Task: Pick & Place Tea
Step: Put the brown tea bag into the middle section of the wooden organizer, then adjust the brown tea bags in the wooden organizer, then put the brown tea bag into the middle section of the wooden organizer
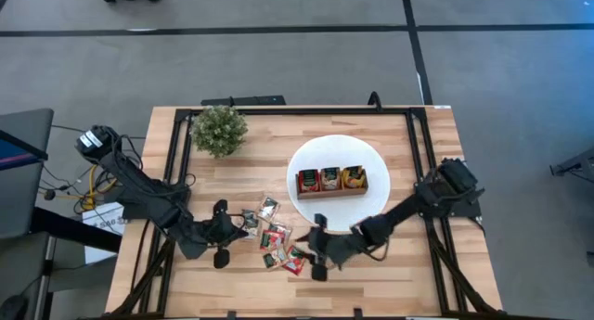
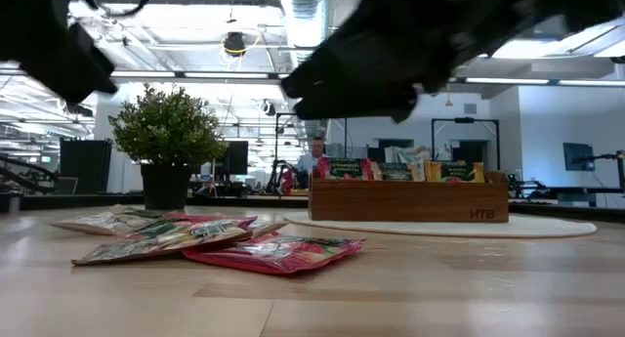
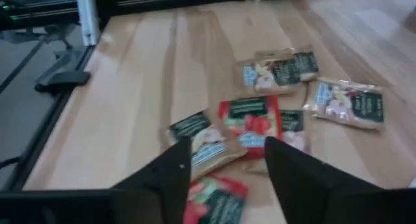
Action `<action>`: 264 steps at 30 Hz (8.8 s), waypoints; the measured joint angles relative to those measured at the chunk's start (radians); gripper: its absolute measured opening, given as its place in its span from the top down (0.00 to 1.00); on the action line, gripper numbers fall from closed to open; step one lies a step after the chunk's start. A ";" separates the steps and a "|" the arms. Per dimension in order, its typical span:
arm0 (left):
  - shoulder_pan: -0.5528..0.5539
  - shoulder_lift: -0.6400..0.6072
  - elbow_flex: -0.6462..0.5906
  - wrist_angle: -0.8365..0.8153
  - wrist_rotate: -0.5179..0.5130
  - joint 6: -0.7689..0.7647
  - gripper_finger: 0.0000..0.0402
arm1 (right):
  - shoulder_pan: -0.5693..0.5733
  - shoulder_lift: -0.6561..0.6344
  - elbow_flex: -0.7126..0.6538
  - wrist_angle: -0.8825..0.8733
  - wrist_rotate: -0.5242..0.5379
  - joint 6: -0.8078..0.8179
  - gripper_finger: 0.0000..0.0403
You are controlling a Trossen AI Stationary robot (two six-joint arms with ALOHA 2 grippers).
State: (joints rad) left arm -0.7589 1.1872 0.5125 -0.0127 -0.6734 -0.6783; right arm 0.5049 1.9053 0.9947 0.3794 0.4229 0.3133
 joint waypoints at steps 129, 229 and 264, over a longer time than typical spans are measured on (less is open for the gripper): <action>-0.058 0.575 0.257 -0.220 -0.296 -0.435 1.00 | -0.397 -0.400 -0.118 -0.752 -0.081 -0.547 1.00; -0.059 0.575 0.257 -0.217 -0.289 -0.434 1.00 | -0.552 -0.396 -0.087 -0.801 -0.133 -0.653 0.99; -0.059 0.575 0.257 -0.138 -0.284 -0.374 1.00 | 0.201 -0.276 0.011 -0.553 0.163 0.095 0.64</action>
State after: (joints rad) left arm -0.8176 1.7618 0.7696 -0.1506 -0.9577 -1.0527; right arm 0.7056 1.6296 1.0056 -0.1739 0.5858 0.4084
